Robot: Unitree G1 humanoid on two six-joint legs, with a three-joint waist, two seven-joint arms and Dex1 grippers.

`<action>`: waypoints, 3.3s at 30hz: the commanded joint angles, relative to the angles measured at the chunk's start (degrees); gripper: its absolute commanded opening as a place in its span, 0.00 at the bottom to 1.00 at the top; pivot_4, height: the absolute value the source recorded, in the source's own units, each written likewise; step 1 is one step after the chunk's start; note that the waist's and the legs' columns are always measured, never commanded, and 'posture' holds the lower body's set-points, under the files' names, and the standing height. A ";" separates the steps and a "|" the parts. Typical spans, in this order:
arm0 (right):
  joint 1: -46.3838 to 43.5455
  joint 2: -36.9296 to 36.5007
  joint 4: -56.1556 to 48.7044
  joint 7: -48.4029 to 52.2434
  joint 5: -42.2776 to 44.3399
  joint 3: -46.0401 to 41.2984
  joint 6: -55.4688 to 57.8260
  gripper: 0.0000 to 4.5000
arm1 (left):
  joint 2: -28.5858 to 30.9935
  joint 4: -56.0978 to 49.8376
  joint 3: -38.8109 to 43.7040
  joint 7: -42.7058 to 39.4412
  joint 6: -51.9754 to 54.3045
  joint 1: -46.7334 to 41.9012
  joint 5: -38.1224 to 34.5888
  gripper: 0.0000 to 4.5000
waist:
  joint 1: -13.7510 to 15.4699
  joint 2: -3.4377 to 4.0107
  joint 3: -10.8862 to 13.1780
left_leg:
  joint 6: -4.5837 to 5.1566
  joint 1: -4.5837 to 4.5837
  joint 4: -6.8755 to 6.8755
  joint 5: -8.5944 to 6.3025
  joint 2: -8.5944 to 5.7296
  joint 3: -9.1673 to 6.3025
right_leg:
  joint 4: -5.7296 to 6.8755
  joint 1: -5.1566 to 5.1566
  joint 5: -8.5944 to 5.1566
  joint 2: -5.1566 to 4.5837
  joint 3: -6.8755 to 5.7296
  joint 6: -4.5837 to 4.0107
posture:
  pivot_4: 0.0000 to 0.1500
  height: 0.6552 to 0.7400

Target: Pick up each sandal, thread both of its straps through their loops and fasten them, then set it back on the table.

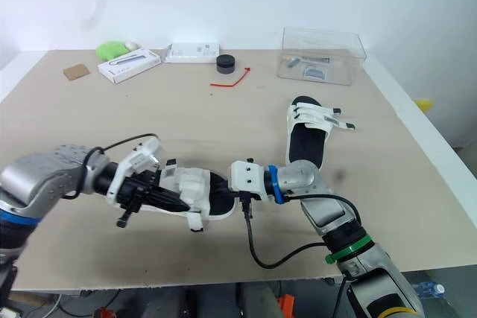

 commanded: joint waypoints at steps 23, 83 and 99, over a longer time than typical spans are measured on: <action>0.77 -0.89 2.82 0.50 -3.17 0.58 -0.38 0.00 | 6.47 1.61 6.52 -4.44 -2.11 -0.03 0.09 0.99 | 0.08 0.01 -0.01 | 0.10 0.08 0.10 0.00 -0.02 0.10 | 0.04 0.06 -0.04 0.01 0.12 -0.12 | 1.00 1.00; 1.25 -0.90 1.58 0.86 -3.45 0.50 1.22 0.00 | -14.24 -4.52 2.17 14.52 -16.12 19.61 7.31 0.13 | 0.47 0.09 -0.15 | 0.15 0.11 0.12 0.09 -0.25 0.05 | 0.03 0.18 0.01 -0.31 0.08 0.09 | 1.00 1.00; 1.35 -0.70 1.79 0.73 -4.01 0.45 0.61 0.00 | -11.44 -7.98 6.17 12.44 -16.06 22.73 5.95 0.01 | 1.19 0.08 -0.15 | 0.15 0.11 0.13 0.09 -0.24 0.09 | 0.02 0.16 0.02 -0.31 0.11 0.08 | 1.00 1.00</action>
